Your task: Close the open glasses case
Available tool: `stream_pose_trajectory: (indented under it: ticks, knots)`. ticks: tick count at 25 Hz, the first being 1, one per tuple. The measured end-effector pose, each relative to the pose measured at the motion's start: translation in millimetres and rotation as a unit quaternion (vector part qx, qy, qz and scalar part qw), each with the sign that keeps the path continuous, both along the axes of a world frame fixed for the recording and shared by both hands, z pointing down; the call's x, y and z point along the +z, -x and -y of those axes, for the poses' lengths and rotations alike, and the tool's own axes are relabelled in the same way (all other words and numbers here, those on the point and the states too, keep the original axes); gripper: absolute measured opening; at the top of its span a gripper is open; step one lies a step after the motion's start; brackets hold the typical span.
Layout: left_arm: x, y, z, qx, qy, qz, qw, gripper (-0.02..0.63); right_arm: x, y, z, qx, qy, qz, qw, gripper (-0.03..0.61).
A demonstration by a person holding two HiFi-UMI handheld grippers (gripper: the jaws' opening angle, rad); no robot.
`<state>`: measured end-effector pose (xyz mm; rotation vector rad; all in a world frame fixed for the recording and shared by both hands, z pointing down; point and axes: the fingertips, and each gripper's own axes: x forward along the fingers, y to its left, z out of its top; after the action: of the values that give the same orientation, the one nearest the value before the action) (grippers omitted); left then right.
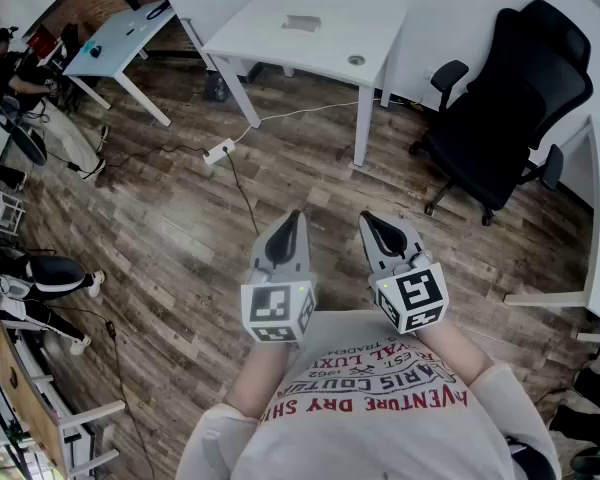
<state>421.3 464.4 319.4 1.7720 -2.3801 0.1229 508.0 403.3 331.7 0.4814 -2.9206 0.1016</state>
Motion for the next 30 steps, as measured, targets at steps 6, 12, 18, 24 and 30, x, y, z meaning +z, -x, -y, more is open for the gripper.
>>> stream_pose_trajectory:
  ticks: [6, 12, 18, 24, 30]
  knots:
    - [2, -2, 4, 0.000, 0.001, 0.000, 1.0000, -0.002, 3, -2, 4, -0.002, 0.001, -0.005, 1.000, 0.012]
    - [3, -6, 4, 0.005, 0.004, -0.005, 1.0000, -0.002, 5, -4, 3, -0.001, 0.005, -0.010, 1.000, 0.012]
    - [14, -7, 0, -0.002, 0.009, -0.017, 0.9998, -0.002, 16, -11, 9, 0.019, 0.042, -0.006, 0.999, 0.012]
    - [38, 11, 3, 0.001, 0.033, -0.038, 0.9987, -0.002, 31, 4, 16, 0.022, 0.063, -0.020, 0.998, 0.012]
    - [44, 62, 27, 0.008, 0.028, -0.051, 0.9983, -0.002, 30, 47, 46, 0.053, 0.059, -0.009, 0.997, 0.012]
